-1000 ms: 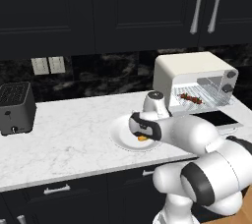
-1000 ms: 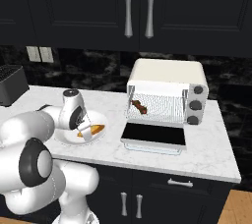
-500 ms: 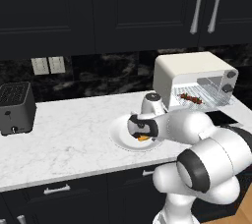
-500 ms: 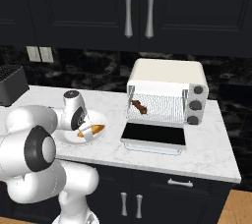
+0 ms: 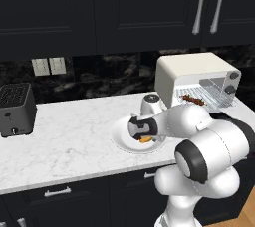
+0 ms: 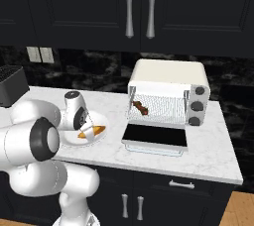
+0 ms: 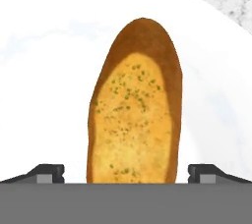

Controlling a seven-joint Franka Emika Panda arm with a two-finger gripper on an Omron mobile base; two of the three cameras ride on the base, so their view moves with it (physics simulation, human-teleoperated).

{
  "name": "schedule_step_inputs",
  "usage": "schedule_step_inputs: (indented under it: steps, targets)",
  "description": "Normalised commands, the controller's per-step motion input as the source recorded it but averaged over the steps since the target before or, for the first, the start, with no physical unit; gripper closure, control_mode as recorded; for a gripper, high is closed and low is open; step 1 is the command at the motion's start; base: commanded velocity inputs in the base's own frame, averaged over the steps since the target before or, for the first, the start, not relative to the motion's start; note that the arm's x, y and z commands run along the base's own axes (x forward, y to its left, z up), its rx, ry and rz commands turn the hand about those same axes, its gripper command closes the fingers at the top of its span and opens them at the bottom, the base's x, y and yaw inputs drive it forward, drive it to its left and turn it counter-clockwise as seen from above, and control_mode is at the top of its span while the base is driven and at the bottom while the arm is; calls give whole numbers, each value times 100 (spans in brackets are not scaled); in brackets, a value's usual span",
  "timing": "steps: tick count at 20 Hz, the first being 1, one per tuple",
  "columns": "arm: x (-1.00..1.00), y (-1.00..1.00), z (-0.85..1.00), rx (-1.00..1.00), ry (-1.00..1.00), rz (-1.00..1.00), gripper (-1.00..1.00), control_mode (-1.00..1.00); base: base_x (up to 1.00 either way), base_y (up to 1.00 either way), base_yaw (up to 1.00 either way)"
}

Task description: Pick up the kebab skewer and baguette bread, and place them inside the toaster oven. Close the toaster oven door and start by setting the timer.

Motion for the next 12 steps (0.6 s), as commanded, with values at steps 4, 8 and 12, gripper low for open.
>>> schedule_step_inputs:
  steps: [4,8,12]
  targets:
    - [6,-6,-11,-2,0,0,-100,-100,0,0,0]
    - [0,-15,-20,-2,1,-1,-100,-100,0,0,0]
    - [3,-6,-12,-1,1,0,-100,-100,0,0,0]
